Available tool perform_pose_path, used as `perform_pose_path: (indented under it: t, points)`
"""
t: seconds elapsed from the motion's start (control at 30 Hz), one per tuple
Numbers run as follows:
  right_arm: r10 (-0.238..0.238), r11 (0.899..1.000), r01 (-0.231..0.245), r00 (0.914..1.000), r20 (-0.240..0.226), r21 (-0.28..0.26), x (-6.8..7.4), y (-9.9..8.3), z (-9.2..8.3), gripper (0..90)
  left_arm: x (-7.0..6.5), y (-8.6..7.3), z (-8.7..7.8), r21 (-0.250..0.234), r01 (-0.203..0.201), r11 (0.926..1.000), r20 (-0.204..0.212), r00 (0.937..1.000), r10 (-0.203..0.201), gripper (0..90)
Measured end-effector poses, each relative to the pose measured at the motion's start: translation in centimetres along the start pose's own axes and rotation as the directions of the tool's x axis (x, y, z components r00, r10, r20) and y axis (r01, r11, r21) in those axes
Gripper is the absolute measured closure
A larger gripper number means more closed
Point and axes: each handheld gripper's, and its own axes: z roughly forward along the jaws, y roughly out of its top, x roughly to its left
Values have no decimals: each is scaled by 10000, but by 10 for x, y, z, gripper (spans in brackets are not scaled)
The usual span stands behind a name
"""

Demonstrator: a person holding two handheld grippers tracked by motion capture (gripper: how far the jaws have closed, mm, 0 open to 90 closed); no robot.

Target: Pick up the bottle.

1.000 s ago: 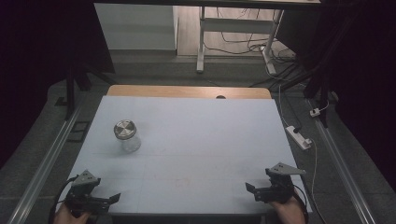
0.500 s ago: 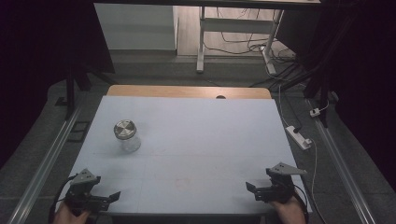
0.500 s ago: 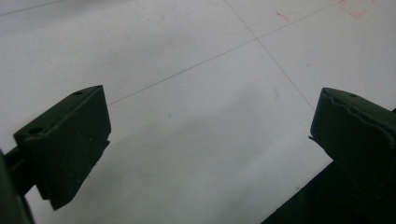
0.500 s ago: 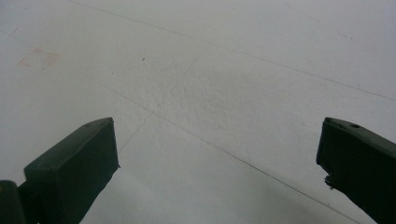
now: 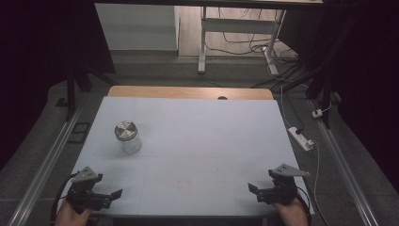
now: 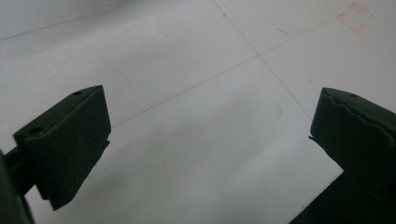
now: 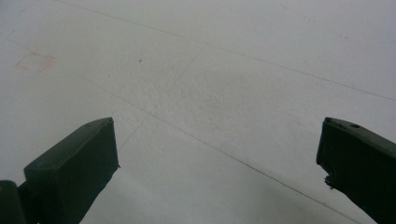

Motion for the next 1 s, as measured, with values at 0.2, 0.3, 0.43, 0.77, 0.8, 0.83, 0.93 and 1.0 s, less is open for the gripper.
perform_pose_path:
  t: [0.2, 0.3, 0.43, 0.77, 0.8, 0.83, 0.93, 1.0]
  points:
    - [56, 10000, -56, 10000, -5, -39, -1, 0, 0, 0, 3, 5, 3, -80, 41, 10000, 23, 10000, -41, 0]
    - [65, 10000, -64, 10000, 57, -31, -1, 0, 0, 0, 5, 8, 6, -50, -9, 10000, -51, 10000, 9, 0]
    - [93, 9999, -93, 9999, 57, -39, -1, 0, 0, 0, 6, 11, 8, -68, -27, 10000, -124, 9999, 26, 0]
    - [101, 9999, -101, 9999, 44, -10, -1, 0, 0, 0, 16, 21, 15, -184, 59, 9998, -318, 9995, -64, 0]
    - [87, 10000, -87, 10000, 21, 14, -1, 0, 0, 0, 17, 22, 16, -271, -37, 9996, -393, 9992, 26, 0]
    - [72, 10000, -72, 10000, -1, 31, -1, 0, 0, 0, 18, 23, 16, -385, -93, 9992, -421, 9991, 76, 0]
    - [-10, 10000, 10, 10000, -10, 87, 0, 0, 1, 0, 22, 28, 19, -628, -201, 9978, -318, 9993, 182, 0]
    - [-31, 10000, 32, 10000, -25, 90, 0, 0, 1, 0, 25, 32, 22, -643, -260, 9976, -322, 9992, 240, 0]
